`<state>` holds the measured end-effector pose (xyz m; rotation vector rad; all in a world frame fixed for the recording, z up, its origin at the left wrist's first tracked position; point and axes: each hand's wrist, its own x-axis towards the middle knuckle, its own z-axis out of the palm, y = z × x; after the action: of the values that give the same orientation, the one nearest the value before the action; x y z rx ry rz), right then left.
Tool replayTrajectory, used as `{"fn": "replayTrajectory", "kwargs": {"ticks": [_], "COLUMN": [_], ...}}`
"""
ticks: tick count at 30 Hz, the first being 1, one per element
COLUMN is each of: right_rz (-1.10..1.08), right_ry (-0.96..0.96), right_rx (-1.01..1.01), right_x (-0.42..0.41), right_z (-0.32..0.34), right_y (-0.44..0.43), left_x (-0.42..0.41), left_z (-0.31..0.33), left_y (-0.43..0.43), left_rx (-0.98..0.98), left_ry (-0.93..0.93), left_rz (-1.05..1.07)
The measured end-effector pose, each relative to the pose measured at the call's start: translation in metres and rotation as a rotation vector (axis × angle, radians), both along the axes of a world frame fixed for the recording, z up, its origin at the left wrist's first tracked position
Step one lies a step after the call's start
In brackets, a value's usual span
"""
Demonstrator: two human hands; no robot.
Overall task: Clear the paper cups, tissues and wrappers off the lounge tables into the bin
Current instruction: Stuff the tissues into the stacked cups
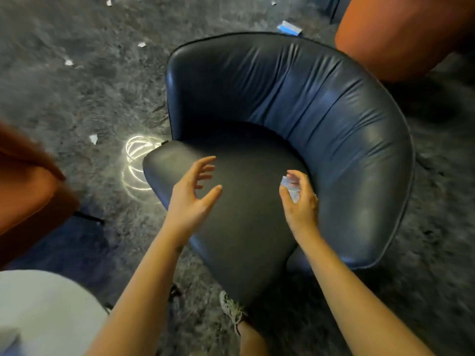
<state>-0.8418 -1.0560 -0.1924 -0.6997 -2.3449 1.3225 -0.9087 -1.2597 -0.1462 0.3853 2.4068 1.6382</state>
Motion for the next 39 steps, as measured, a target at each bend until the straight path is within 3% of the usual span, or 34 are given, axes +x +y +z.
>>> {"fn": "replayTrajectory", "kwargs": {"ticks": [9,15,21,27,31,39], "right_rz": [-0.206,-0.317,-0.318,-0.348,-0.112,0.604], "right_ry": [-0.287,-0.505,-0.578,-0.531,-0.497,-0.092], "right_rx": [-0.065,-0.052,0.031,0.028,-0.026,-0.066], "right_x": [-0.049,-0.071,-0.072,-0.077,-0.087,-0.104], "right_z": [-0.154,-0.258,-0.294,-0.295,-0.275,-0.172], "right_y": [0.085,0.109,0.121,0.124,0.095,-0.016], "left_x": [-0.042,-0.038,-0.032,-0.031,-0.034,-0.052], "left_z": [-0.155,-0.241,-0.276,-0.269,-0.250,-0.197], "left_y": [0.101,0.121,0.119,0.124,0.113,0.054], "left_rx": [-0.045,-0.098,-0.146,-0.132,-0.119,-0.016], "left_ry": [-0.236,-0.360,-0.429,-0.433,-0.414,-0.344], "left_rz": [-0.004,0.016,0.041,0.056,0.062,0.177]}}
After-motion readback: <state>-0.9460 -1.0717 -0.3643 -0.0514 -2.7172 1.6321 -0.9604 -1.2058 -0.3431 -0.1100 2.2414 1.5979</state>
